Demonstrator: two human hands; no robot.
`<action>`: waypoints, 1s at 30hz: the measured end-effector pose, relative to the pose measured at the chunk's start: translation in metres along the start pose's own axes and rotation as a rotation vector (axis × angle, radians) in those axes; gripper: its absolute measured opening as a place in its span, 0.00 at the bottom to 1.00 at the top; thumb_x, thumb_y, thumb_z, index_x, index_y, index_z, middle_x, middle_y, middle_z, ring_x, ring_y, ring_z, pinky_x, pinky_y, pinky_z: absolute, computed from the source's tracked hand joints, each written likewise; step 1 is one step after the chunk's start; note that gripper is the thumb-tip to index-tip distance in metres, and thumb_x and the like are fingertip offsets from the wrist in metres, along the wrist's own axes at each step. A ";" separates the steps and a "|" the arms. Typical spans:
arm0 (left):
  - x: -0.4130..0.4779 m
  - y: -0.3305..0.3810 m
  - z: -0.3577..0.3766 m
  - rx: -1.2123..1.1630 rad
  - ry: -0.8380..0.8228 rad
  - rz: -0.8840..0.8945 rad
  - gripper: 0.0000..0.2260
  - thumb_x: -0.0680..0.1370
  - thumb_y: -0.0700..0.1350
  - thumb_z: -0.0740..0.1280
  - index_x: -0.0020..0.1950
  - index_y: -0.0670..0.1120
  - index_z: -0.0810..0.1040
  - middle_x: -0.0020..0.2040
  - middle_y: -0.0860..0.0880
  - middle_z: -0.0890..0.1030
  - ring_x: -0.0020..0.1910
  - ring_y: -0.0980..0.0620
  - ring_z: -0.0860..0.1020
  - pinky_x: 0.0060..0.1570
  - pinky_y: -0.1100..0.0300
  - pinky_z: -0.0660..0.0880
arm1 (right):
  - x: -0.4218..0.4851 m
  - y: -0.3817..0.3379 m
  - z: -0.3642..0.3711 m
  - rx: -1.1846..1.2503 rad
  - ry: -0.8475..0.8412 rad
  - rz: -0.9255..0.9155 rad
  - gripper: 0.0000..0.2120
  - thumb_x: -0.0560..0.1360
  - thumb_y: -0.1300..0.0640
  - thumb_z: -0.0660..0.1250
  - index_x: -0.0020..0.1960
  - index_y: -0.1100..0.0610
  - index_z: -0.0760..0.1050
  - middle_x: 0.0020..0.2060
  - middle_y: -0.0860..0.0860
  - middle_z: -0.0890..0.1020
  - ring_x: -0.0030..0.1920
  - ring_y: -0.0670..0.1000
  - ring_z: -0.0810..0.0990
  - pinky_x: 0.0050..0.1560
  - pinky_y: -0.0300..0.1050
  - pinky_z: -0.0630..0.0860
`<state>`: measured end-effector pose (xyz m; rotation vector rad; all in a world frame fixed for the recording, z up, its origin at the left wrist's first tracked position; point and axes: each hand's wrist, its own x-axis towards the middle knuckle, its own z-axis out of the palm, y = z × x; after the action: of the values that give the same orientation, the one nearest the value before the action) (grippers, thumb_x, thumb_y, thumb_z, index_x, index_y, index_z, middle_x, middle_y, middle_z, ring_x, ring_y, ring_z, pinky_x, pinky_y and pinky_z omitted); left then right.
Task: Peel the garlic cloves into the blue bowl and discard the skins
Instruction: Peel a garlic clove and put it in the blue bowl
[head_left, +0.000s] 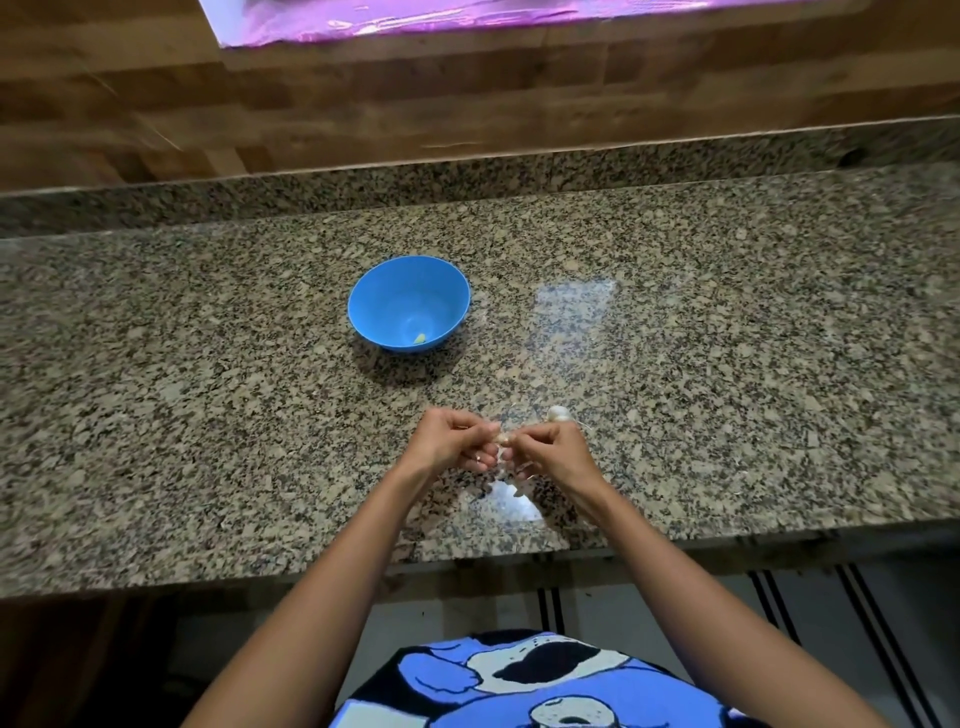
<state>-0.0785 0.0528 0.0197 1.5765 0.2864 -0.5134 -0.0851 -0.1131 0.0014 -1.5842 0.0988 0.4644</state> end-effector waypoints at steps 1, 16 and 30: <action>0.000 -0.002 0.003 0.039 0.021 0.042 0.08 0.76 0.39 0.68 0.52 0.37 0.80 0.38 0.42 0.82 0.32 0.51 0.80 0.32 0.63 0.78 | 0.001 0.000 0.003 -0.003 0.040 0.025 0.09 0.74 0.67 0.65 0.37 0.62 0.80 0.32 0.56 0.82 0.31 0.50 0.79 0.31 0.38 0.77; -0.008 -0.037 0.011 0.809 0.244 0.671 0.10 0.76 0.44 0.68 0.56 0.47 0.81 0.53 0.49 0.82 0.44 0.56 0.81 0.48 0.65 0.77 | 0.001 -0.005 0.002 0.023 0.055 0.164 0.07 0.75 0.62 0.66 0.42 0.65 0.79 0.32 0.56 0.82 0.30 0.50 0.79 0.32 0.39 0.76; -0.008 -0.017 0.007 -0.704 0.248 0.027 0.07 0.74 0.36 0.67 0.49 0.44 0.81 0.41 0.48 0.85 0.38 0.54 0.80 0.36 0.63 0.75 | -0.005 0.005 0.010 -0.070 0.224 0.146 0.11 0.78 0.61 0.61 0.39 0.62 0.77 0.36 0.57 0.82 0.28 0.49 0.76 0.26 0.40 0.73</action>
<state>-0.0941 0.0486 0.0090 0.9489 0.5645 -0.1571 -0.0936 -0.1050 -0.0020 -1.7015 0.3738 0.4056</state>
